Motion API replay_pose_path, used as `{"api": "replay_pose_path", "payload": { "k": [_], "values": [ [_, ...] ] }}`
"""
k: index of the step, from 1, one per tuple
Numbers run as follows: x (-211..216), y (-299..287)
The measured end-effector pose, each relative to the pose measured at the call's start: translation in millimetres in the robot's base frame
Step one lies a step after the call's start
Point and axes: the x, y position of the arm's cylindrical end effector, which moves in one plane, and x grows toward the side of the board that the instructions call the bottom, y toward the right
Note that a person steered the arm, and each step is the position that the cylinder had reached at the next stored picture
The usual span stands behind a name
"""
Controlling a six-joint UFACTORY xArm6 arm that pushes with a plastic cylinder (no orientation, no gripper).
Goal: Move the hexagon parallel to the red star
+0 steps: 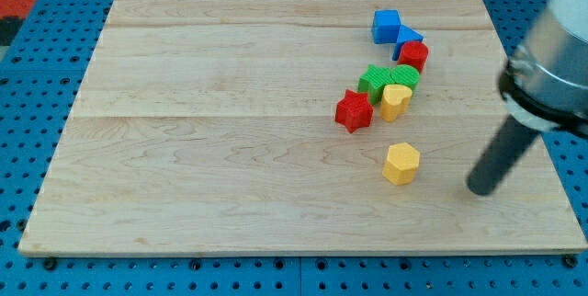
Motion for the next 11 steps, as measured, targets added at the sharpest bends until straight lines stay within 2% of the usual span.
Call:
{"api": "replay_pose_path", "payload": {
  "k": [2, 4, 5, 6, 7, 8, 10, 11],
  "values": [
    [-34.9, -187.5],
    [-4.1, -180.3],
    [-14.0, -242.4],
    [-40.9, -234.6],
    [-66.0, -188.5],
    [-72.0, -191.5],
    [-75.3, -250.2],
    [-77.4, -216.8]
  ]
}}
